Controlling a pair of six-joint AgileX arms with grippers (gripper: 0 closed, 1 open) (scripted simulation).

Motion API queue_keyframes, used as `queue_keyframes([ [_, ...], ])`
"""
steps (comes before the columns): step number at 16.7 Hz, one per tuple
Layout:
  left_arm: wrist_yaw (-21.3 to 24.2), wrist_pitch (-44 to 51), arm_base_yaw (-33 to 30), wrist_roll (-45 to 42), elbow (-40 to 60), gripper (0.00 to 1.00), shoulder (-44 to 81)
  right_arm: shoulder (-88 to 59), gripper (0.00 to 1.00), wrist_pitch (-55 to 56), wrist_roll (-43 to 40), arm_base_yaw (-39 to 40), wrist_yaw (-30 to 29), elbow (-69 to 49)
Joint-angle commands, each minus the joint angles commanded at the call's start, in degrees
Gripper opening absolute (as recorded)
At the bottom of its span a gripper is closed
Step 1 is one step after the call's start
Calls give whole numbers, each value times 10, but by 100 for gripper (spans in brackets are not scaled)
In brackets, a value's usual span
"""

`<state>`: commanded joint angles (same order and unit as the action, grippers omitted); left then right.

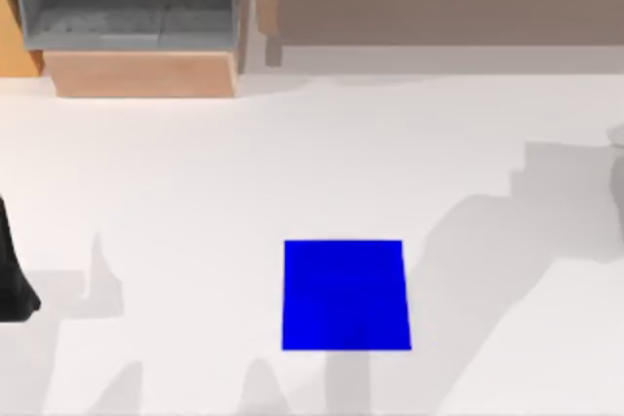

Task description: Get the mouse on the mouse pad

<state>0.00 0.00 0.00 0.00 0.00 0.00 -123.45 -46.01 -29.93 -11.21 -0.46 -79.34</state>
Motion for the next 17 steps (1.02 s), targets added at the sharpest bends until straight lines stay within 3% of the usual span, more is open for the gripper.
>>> queue_keyframes([
  [3,0,0,0,0,0,100,0,0,100,0,0,0,0,0],
  [16,0,0,0,0,0,100,0,0,2,0,0,0,0,0],
  [17,0,0,0,0,0,100,0,0,0,0,0,0,0,0],
])
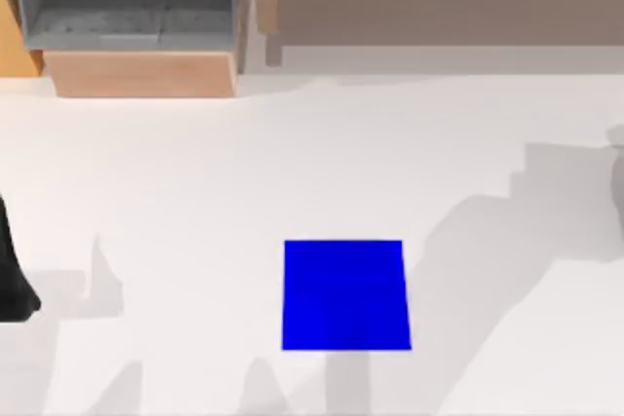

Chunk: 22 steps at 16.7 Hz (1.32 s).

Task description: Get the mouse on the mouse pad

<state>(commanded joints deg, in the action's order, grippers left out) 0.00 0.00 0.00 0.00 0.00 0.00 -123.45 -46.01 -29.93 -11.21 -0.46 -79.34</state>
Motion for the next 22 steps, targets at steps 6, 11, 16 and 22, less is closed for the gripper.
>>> queue_keyframes([
  [6,0,0,0,0,0,100,0,0,0,0,0,0,0,0],
  [11,0,0,0,0,0,100,0,36,0,-43,7,0,12,-26],
  [16,0,0,0,0,0,100,0,69,0,-167,5,0,12,-106],
  [22,0,0,0,0,0,100,0,93,0,-226,4,1,12,-149],
])
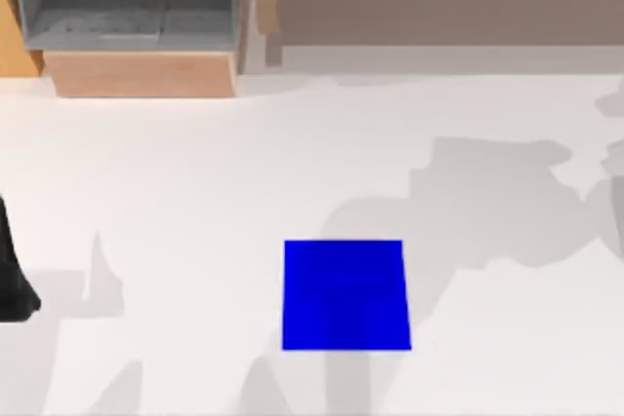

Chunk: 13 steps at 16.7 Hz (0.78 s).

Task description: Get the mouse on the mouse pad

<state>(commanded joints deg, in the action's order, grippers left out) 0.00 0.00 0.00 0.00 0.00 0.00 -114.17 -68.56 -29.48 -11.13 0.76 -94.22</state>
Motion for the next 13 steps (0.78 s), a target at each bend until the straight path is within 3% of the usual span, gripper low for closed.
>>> queue_keyframes([
  [4,0,0,0,0,0,100,0,-4,0,0,-6,5,0,-1],
  [7,0,0,0,0,0,100,0,-18,0,-5,-61,41,0,-13],
  [10,0,0,0,0,0,100,0,-39,0,-13,-170,107,0,-30],
  [13,0,0,0,0,0,100,0,-62,0,-20,-333,194,1,-46],
])
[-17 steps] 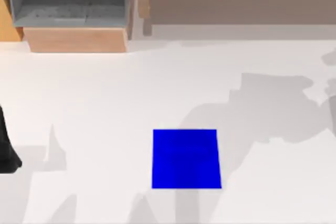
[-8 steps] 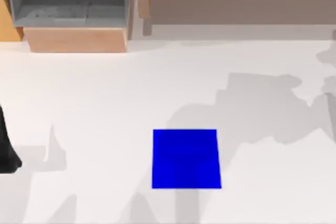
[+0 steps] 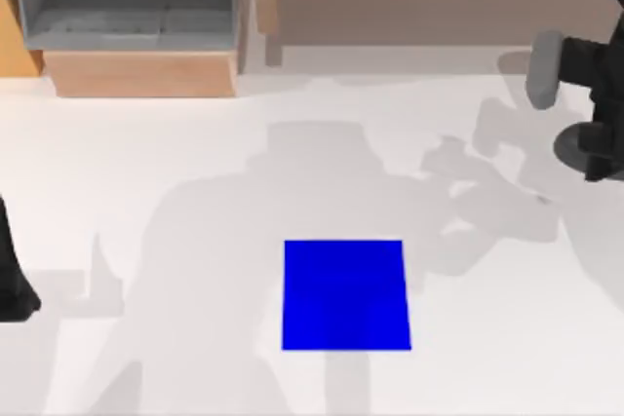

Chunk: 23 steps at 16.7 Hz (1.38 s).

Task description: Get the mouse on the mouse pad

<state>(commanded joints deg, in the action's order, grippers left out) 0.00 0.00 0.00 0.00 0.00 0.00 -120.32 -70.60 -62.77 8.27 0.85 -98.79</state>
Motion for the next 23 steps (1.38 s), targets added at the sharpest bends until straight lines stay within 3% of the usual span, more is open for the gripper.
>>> queue_keyframes([
  [7,0,0,0,0,0,100,0,-39,0,-8,-441,224,4,-28],
  [11,0,0,0,0,0,100,0,-43,0,-2,-612,327,2,-35],
  [15,0,0,0,0,0,100,0,-39,0,6,-685,378,-1,-37],
  [23,0,0,0,0,0,100,0,-41,0,12,-687,378,0,-30],
])
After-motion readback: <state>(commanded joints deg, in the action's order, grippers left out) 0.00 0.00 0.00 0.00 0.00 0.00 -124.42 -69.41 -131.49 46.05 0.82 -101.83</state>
